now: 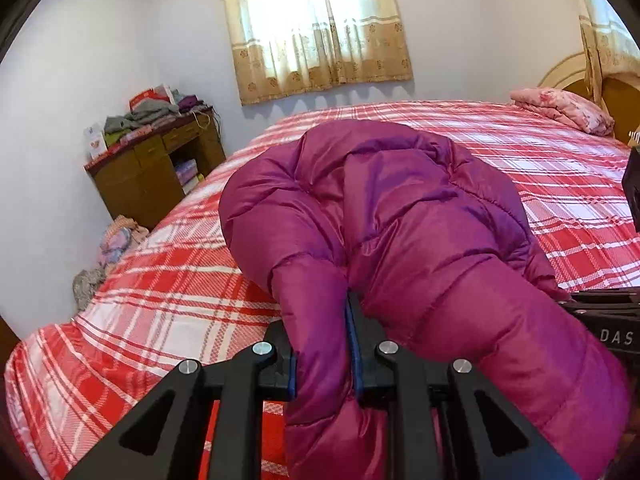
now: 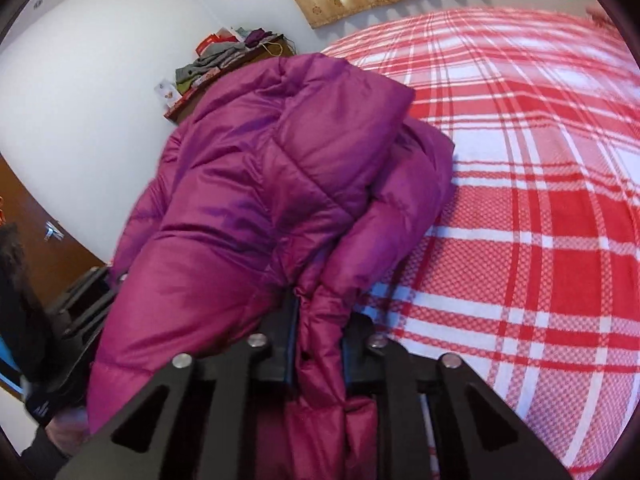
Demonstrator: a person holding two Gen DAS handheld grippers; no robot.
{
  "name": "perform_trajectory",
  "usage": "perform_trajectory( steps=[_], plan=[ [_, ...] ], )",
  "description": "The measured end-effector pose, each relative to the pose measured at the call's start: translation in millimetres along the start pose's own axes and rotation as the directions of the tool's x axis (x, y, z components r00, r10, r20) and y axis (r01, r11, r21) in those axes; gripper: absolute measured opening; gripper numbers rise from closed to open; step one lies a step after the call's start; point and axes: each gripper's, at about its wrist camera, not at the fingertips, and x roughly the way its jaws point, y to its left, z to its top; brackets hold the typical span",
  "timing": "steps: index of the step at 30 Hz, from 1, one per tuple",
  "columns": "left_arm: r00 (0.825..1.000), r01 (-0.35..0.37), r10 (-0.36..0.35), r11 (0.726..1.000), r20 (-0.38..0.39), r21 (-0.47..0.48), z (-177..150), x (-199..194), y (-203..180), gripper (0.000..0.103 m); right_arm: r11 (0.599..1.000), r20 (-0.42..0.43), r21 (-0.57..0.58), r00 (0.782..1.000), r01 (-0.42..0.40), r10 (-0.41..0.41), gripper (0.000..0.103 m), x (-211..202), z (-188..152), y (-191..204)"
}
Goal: Fold large clothes
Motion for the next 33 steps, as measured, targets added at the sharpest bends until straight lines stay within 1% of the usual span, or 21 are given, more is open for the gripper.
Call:
perform_trajectory(
  steps=[2, 4, 5, 8, 12, 16, 24, 33],
  plan=[
    [1.0, -0.012, 0.012, 1.0, 0.021, -0.009, 2, -10, 4, 0.018, 1.0, 0.03, -0.001, 0.999, -0.012, 0.012, 0.016, -7, 0, 1],
    [0.998, -0.021, 0.022, 1.0, 0.057, -0.008, 8, -22, 11, 0.018, 1.0, 0.087, -0.011, 0.996, -0.022, 0.023, 0.015, -22, 1, 6],
    [0.996, -0.038, 0.038, 0.999, 0.081, 0.001, 12, -31, 14, 0.018, 1.0, 0.101, -0.018, 0.995, -0.026, 0.027, 0.015, -23, 3, 9],
    [0.991, -0.067, 0.067, 0.998, 0.117, -0.002, 21, -48, 23, 0.018, 0.998, 0.122, -0.045, 0.992, -0.039, 0.044, 0.015, -31, 11, 22],
    [0.99, -0.059, 0.066, 0.997, 0.128, -0.056, 30, -61, 47, 0.017, 0.995, 0.141, -0.067, 0.987, -0.072, 0.081, 0.015, -33, 23, 40],
    [0.984, -0.09, 0.1, 0.993, 0.147, -0.073, 31, -69, 66, 0.017, 0.99, 0.145, -0.102, 0.983, -0.096, 0.11, 0.015, -34, 35, 57],
    [0.986, -0.12, 0.134, 0.982, 0.096, -0.144, 19, -60, 107, 0.017, 0.98, 0.11, -0.167, 0.986, -0.107, 0.127, 0.015, -6, 55, 76],
    [0.989, -0.134, 0.143, 0.971, 0.031, -0.198, -1, -41, 131, 0.017, 0.974, 0.035, -0.203, 0.993, -0.102, 0.111, 0.015, 30, 62, 87]
  ],
)
